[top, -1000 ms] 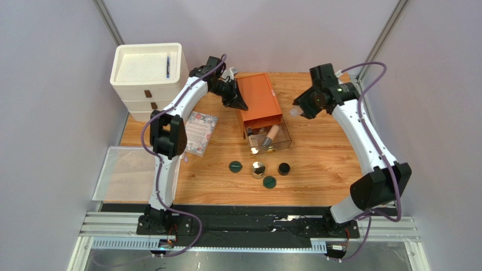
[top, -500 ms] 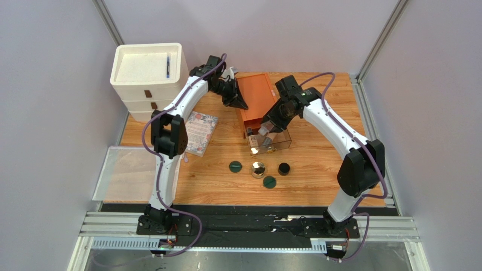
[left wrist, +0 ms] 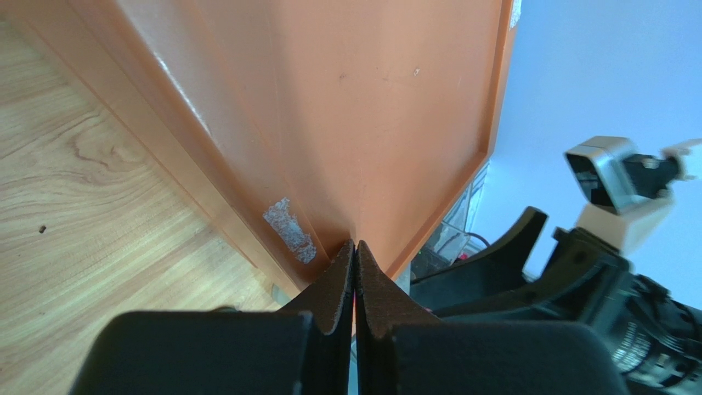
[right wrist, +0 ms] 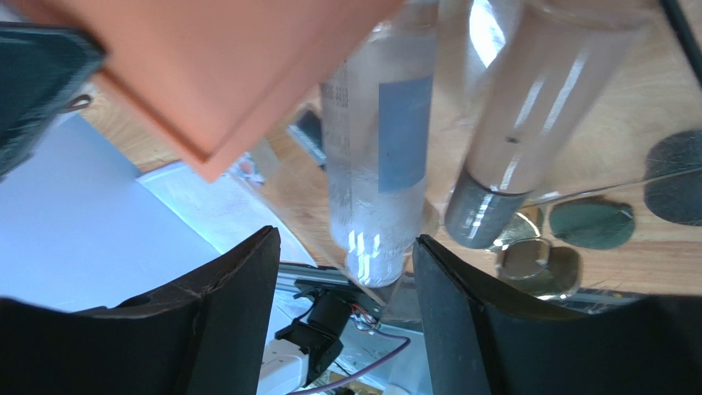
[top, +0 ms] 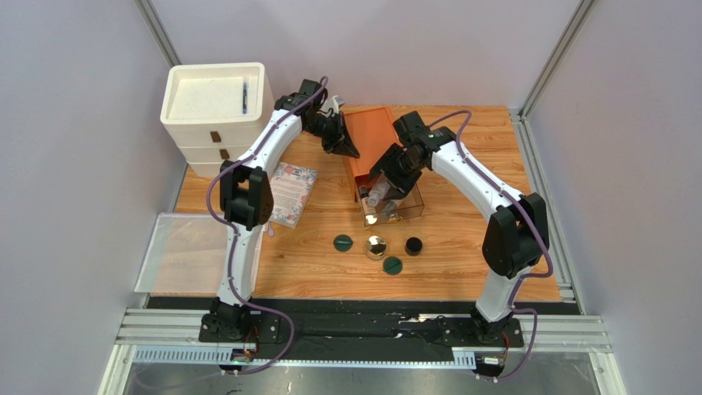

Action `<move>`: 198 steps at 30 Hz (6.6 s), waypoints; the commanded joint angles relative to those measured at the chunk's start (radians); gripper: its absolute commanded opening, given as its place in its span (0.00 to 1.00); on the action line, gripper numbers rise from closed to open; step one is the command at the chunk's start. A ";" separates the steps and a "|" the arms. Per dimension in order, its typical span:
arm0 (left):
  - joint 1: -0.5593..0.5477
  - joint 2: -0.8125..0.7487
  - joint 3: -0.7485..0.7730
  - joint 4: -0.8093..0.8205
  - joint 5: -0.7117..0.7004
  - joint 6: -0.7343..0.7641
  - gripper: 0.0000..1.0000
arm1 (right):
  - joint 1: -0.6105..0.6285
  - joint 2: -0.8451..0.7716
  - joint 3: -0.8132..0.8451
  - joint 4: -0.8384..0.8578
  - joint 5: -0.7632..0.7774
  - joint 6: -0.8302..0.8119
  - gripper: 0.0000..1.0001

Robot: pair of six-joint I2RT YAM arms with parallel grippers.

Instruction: Organize the makeup

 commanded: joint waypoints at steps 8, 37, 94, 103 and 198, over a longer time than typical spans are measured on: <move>0.016 0.046 0.045 -0.036 -0.047 0.014 0.00 | -0.017 -0.046 0.155 -0.029 0.060 -0.069 0.54; 0.016 0.041 0.121 -0.096 -0.171 0.100 0.00 | 0.183 -0.400 -0.393 0.046 0.551 -0.647 0.00; -0.076 -0.088 0.182 -0.004 -0.274 0.257 0.00 | -0.095 -0.242 -0.337 0.343 0.013 -0.308 0.21; -0.146 -0.071 0.185 -0.033 -0.343 0.300 0.00 | -0.158 -0.176 -0.581 0.596 -0.213 -0.084 0.53; -0.163 -0.051 0.174 -0.082 -0.349 0.272 0.00 | -0.218 -0.103 -0.623 0.353 -0.282 -0.121 0.11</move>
